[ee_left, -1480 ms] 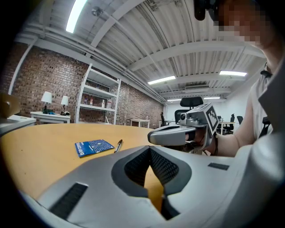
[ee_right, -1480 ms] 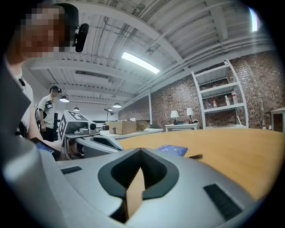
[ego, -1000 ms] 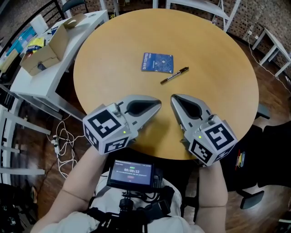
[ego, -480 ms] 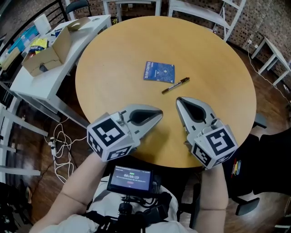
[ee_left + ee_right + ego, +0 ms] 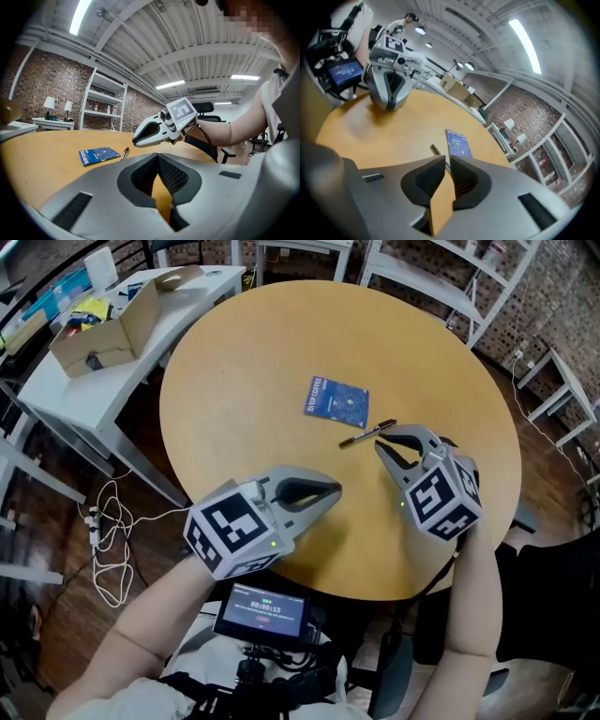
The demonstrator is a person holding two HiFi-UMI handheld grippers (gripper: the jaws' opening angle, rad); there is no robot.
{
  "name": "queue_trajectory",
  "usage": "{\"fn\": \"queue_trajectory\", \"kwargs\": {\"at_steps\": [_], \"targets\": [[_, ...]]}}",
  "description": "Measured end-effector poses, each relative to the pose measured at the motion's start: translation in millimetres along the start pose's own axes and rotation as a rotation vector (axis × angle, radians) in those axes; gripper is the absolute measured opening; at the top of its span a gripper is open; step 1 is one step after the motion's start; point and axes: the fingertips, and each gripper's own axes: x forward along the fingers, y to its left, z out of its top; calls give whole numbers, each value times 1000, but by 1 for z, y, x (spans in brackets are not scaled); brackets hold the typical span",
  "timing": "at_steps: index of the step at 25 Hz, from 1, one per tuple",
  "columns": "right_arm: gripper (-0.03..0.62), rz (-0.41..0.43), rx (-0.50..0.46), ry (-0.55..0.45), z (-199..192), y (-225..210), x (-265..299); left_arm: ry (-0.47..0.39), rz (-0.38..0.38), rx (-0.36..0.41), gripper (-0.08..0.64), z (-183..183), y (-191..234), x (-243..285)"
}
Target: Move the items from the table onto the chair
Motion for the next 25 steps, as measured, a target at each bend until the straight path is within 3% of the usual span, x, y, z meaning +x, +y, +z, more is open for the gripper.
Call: {"fn": "queue_trajectory", "kwargs": {"at_steps": [3,5,9,12,17,20,25], "targets": [[91,48,-173,141,-19,-7,16,-3,-2,4,2,-1,1,-1],[91,100,-267,196,-27,-9,26,-4,-2,3,2,-1,1,-1],[91,257,-357,240,-36,-5,43,-7,-7,13,3,-1,0,0],[91,325,-407,275,-41,-11,51,-8,-29,17,3,0,-3,0],[81,489,-442,304,-47,0,58,-7,-43,20,3,-1,-4,0],[60,557,-369,312,-49,1,58,-5,-43,21,3,-1,-4,0],[54,581,-307,321,-48,1,58,1,-35,-6,3,-1,-4,0]]}}
